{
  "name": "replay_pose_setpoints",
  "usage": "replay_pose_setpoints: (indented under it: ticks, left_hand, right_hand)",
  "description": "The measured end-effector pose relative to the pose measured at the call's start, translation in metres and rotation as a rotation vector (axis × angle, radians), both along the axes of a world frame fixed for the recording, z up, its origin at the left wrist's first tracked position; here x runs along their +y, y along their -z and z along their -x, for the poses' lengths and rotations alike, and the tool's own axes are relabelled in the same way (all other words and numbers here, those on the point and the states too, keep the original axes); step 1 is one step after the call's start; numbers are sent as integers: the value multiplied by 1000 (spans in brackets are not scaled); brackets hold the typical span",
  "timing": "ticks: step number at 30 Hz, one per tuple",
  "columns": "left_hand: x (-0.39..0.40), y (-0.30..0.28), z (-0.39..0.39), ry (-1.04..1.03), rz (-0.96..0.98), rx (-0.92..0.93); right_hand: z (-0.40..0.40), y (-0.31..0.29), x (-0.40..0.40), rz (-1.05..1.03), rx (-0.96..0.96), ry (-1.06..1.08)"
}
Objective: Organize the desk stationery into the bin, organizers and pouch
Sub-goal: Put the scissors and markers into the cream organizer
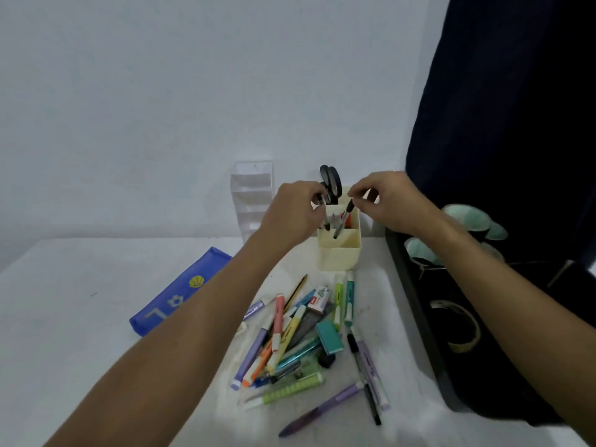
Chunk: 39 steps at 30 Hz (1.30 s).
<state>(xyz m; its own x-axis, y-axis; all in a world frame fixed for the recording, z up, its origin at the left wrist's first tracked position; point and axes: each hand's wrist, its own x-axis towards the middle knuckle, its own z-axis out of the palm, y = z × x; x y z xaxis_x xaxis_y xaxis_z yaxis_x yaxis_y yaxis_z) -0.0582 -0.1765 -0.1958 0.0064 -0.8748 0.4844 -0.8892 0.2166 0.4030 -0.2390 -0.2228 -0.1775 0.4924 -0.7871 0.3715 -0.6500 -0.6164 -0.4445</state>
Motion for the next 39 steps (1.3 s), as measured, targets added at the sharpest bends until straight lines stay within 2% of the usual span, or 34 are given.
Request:
replay_pose_setpoints:
  ticks: [8, 14, 25, 28, 33, 39]
  left_hand:
    - [-16, 39, 7, 17, -102, -54]
    - [-13, 56, 4, 48, -147, -20]
    - [4, 64, -1, 7, -205, 55]
    - [24, 67, -12, -2, -323, 17]
    - [73, 79, -31, 23, -630, -55]
    - [107, 106, -45, 6, -744, -122]
  right_hand:
    - [-19, 47, -1, 7, 133, 2]
    - [-28, 65, 3, -8, 191, -2]
    - [-30, 70, 14, -99, 27, 1]
    - [-25, 67, 23, -64, 48, 16]
    - [-20, 72, 61, -179, 204, -195]
    - [-39, 103, 93, -274, 468, -470]
